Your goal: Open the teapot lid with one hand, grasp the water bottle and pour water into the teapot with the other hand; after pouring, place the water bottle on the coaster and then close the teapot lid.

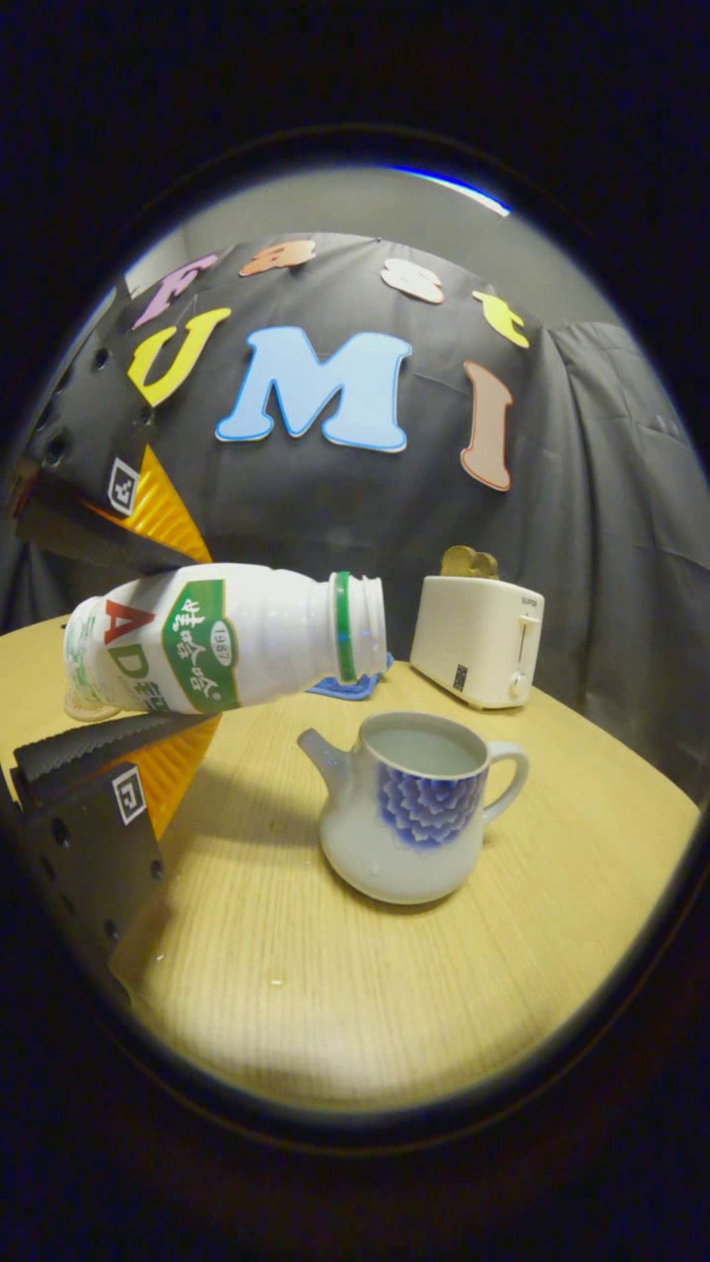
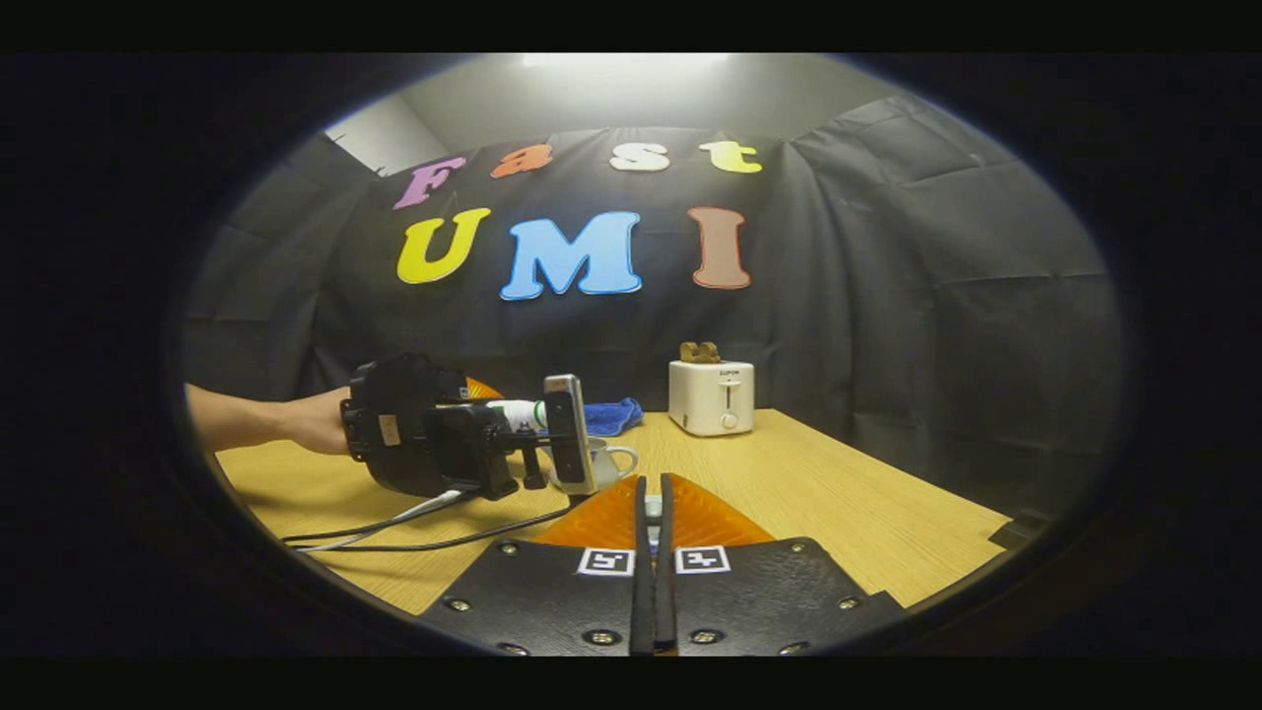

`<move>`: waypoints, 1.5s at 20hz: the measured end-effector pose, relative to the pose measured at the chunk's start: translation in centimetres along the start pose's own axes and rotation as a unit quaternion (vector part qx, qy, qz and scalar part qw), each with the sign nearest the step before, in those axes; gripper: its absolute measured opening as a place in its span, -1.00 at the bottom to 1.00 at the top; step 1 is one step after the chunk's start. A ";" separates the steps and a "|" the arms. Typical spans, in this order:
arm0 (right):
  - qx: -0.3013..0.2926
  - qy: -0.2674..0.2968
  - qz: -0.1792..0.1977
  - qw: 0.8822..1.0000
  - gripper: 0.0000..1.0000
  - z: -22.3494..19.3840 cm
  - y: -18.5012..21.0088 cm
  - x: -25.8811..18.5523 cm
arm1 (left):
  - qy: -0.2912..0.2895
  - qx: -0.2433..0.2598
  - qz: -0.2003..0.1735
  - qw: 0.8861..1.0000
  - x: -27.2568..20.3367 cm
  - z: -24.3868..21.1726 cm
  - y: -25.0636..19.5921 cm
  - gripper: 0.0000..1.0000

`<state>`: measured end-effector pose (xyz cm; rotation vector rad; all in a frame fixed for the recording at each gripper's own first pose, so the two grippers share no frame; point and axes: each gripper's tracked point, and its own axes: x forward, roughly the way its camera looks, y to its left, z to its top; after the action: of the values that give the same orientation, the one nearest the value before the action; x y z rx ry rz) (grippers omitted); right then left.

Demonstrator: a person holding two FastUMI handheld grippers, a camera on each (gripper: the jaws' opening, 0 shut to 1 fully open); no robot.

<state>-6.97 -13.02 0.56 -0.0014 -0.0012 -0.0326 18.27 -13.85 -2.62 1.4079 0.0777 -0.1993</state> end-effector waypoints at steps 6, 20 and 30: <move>0.007 0.008 -0.002 1.000 -1.00 -0.5 -0.3 0.3 | 0.004 0.048 -0.007 0.999 0.2 0.3 0.1 0.69; 0.005 0.006 -0.007 1.000 -0.99 0.0 -0.7 -0.1 | 0.011 0.122 -0.007 0.992 0.5 0.9 0.2 0.55; -0.005 0.001 -0.012 1.000 -0.99 0.3 -1.0 -0.2 | 0.013 0.171 0.000 0.985 0.6 1.6 1.1 0.55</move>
<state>-7.18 -13.98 0.84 -0.0119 0.0018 -0.0569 19.00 -15.36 -1.41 1.7538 0.0671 -0.2020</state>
